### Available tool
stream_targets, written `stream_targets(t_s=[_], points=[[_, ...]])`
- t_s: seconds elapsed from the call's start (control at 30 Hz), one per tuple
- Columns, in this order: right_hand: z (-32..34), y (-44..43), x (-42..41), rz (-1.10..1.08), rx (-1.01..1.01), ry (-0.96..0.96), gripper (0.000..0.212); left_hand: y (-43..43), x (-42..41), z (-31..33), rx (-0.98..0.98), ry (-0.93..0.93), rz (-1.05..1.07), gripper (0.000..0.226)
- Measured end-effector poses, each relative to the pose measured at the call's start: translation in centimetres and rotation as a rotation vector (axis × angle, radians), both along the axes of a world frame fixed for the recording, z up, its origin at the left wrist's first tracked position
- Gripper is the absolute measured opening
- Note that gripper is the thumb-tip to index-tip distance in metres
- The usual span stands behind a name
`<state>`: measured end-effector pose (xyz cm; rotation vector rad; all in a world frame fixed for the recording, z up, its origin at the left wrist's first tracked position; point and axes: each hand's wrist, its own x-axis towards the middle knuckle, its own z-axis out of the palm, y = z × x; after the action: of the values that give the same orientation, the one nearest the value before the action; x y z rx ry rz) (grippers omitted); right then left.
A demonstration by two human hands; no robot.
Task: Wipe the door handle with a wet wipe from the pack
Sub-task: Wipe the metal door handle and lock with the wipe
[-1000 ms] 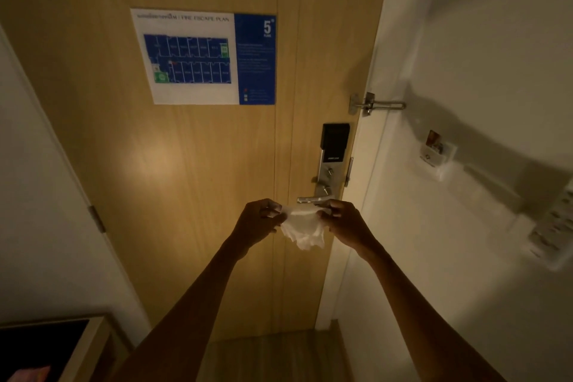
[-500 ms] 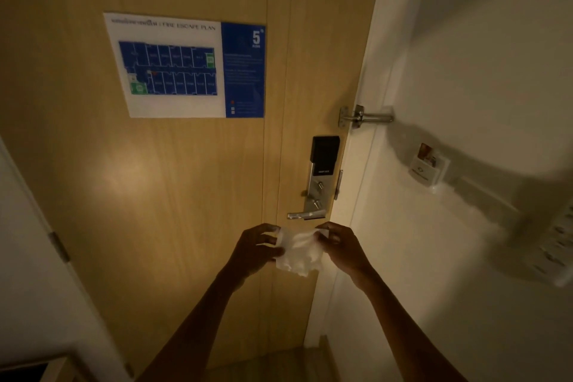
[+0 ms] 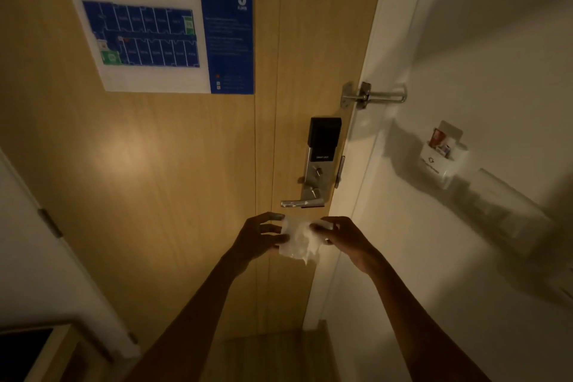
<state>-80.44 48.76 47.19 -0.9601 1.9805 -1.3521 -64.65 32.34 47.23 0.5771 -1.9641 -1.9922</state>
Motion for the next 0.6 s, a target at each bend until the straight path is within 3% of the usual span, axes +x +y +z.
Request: stream_targets(t_s=[0.13, 0.23, 0.43, 0.6], points=[[-1.1, -0.1, -2.4, -0.063, -0.018, -0.143, 0.039, 0.2, -2.1, -1.0, 0.124, 0.049, 0.056, 0.046], [-2.3, -0.1, -3.5, -0.034, -0.024, -0.237, 0.052, 0.7, -3.7, -1.8, 0.085, -0.01, 0.16, 0.038], [-3.6, -0.7, -4.8, -0.041, 0.004, -0.147, 0.025, 0.3, -5.1, -3.5, -0.092, -0.056, 0.203, 0.024], [-4.0, -1.8, -6.3, -0.2, -0.03, -0.136, 0.03, -1.5, -6.0, -3.4, -0.099, -0.082, 0.186, 0.018]])
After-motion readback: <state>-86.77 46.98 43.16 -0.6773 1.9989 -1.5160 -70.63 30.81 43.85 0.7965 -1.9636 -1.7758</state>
